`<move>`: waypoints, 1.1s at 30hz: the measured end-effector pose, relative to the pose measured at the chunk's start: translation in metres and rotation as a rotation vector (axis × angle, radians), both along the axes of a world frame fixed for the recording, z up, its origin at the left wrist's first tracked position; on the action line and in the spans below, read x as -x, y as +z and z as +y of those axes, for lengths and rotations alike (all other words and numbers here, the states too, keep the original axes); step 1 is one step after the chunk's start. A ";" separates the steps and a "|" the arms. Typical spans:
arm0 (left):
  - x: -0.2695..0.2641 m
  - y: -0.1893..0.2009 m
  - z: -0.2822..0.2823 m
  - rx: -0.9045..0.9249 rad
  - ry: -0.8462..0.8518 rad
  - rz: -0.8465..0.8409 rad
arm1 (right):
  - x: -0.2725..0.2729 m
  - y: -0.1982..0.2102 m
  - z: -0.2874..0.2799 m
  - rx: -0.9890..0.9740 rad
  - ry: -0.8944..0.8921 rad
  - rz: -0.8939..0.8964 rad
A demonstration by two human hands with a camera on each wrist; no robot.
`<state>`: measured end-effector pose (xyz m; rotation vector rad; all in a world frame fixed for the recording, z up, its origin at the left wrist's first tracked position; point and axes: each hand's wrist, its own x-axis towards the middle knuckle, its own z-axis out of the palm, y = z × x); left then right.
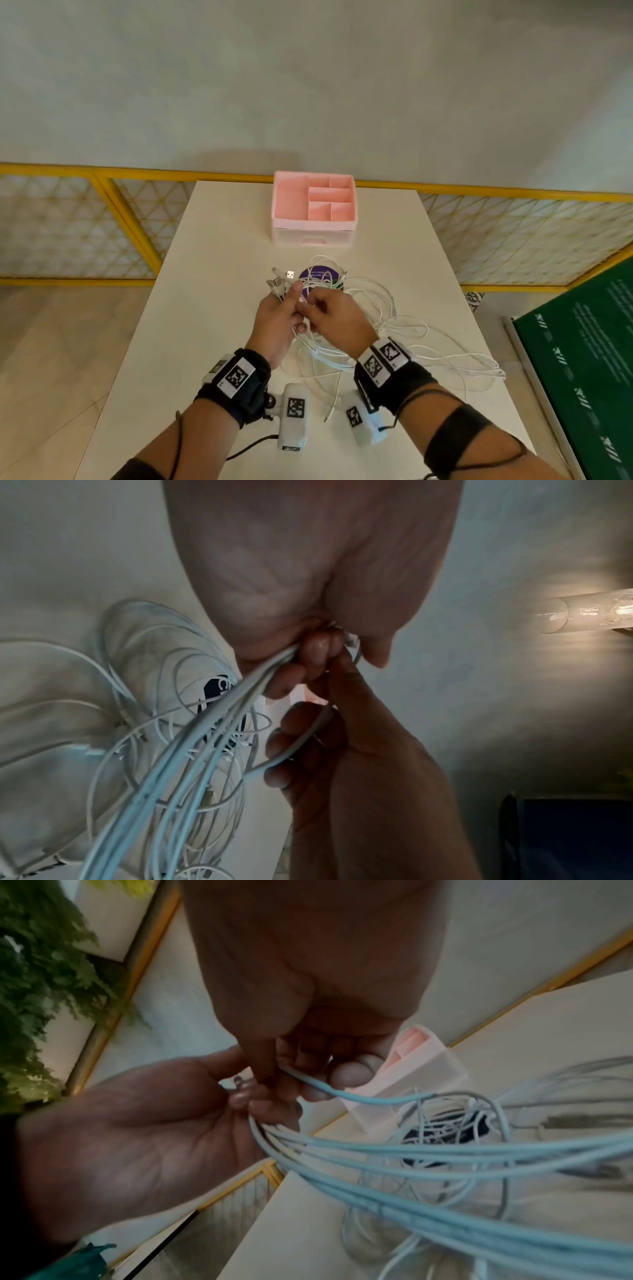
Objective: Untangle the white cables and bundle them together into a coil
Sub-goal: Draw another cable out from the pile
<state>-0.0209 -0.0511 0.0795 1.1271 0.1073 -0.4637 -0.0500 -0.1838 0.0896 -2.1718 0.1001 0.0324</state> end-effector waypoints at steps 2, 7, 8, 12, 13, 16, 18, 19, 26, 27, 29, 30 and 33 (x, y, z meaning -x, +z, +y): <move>0.001 -0.003 0.002 -0.051 0.023 -0.004 | 0.004 -0.009 0.003 -0.036 0.004 0.019; 0.001 -0.006 0.004 -0.019 0.096 0.057 | 0.011 -0.019 -0.003 -0.003 0.084 0.036; 0.001 -0.006 0.004 -0.003 0.102 0.073 | 0.013 -0.021 -0.004 0.005 0.093 0.032; -0.001 -0.008 0.001 0.018 0.115 0.135 | 0.015 -0.023 -0.007 0.020 0.096 0.026; -0.002 -0.008 0.000 0.037 0.136 0.154 | 0.015 -0.024 -0.009 0.056 0.109 0.034; -0.007 -0.008 0.000 0.116 0.210 0.183 | 0.017 -0.038 -0.020 0.263 0.096 0.047; -0.011 -0.006 0.004 0.150 0.246 0.177 | 0.020 -0.052 -0.034 0.473 -0.030 0.051; -0.012 -0.004 0.006 0.166 0.254 0.171 | 0.020 -0.056 -0.043 0.544 -0.118 0.076; -0.003 -0.007 0.002 0.196 0.125 0.158 | -0.006 -0.043 -0.069 -0.064 -0.342 0.292; -0.001 -0.007 0.001 0.184 0.097 0.173 | -0.011 -0.033 -0.067 -0.243 -0.395 0.265; 0.004 -0.007 0.001 0.151 0.047 0.209 | -0.019 -0.006 -0.059 -0.603 -0.420 0.172; 0.005 -0.006 0.000 0.133 0.032 0.222 | -0.024 0.011 -0.055 -0.747 -0.425 0.105; 0.003 -0.002 0.000 0.126 0.035 0.232 | -0.042 0.056 -0.043 -0.943 -0.418 -0.041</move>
